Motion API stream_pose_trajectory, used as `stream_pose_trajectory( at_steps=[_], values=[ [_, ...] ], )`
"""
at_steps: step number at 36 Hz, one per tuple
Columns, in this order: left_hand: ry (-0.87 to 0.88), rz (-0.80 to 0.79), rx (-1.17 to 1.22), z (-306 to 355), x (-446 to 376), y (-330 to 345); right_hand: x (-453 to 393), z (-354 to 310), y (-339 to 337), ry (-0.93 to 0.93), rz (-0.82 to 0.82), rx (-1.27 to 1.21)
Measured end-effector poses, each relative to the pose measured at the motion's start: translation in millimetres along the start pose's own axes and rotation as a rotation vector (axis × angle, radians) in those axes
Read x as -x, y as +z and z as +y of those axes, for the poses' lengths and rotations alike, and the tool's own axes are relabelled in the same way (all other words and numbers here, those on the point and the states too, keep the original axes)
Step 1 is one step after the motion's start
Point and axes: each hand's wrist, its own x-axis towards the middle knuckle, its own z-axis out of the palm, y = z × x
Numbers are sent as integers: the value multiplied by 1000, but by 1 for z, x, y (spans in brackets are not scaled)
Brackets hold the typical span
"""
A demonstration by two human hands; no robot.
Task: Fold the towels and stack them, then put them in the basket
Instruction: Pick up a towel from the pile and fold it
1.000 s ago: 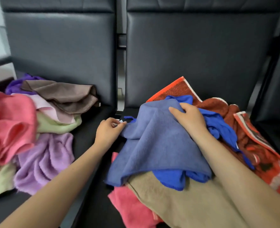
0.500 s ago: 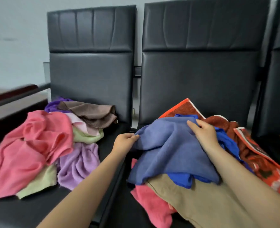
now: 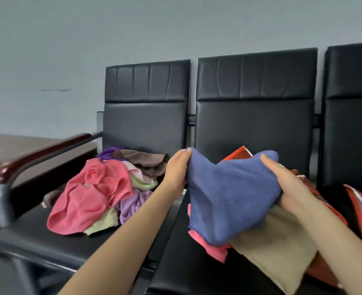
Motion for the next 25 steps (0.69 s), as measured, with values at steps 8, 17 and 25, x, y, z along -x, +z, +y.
stream_pose_trajectory(
  at_steps=[8,17,25],
  values=[
    [79,-106,-16,45,31,9,25,25,-46,-481,63,-987],
    [-87,-507,-97,64,44,18,53,36,-72,-488,142,-1014],
    [-101,-207,-311,-41,19,13,-12,102,-54,-350,510,-660]
  ],
)
